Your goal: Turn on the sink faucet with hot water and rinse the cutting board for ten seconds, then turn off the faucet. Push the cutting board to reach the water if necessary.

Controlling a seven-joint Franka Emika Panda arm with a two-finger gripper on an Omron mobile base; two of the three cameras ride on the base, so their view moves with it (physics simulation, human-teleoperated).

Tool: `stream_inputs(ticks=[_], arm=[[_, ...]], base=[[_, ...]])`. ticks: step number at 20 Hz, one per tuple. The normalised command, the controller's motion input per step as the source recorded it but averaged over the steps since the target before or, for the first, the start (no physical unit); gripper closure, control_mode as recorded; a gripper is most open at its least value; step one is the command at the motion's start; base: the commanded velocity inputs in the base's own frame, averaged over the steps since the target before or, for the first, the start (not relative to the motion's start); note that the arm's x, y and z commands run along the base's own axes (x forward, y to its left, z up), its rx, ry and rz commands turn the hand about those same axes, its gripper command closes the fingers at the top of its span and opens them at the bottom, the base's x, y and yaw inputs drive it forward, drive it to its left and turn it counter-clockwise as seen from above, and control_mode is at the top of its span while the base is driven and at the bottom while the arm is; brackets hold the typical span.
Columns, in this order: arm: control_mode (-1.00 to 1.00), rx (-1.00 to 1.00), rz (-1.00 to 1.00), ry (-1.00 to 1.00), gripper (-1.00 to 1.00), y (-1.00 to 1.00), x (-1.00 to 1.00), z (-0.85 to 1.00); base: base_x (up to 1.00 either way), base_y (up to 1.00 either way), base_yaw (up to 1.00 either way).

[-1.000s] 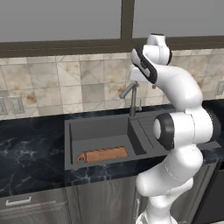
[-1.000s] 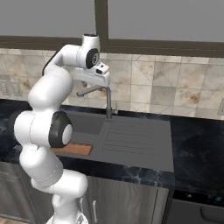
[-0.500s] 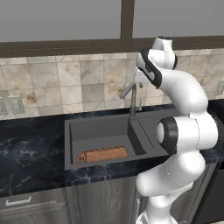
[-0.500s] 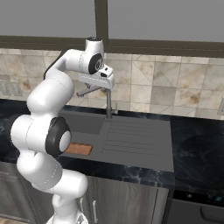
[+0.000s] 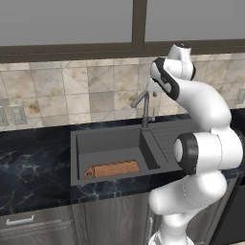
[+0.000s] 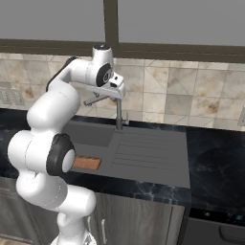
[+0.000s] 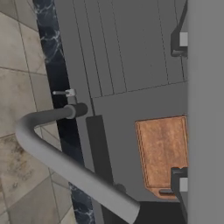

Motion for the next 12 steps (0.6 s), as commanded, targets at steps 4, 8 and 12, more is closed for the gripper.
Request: stream_inputs(ticks=[4,8,12], arm=[[-1.0,0.0,0.0,-0.07,-1.0,-0.06,0.0,-0.02],[-1.0,0.0,0.01,-0.08,-1.0,-0.18,0.0,-0.04],[-1.0,0.0,0.02,-0.1,-1.0,-0.2,0.0,-0.06]], base=[[0.0,0.0,0.0],[0.0,0.0,0.0],[0.0,0.0,0.0]])
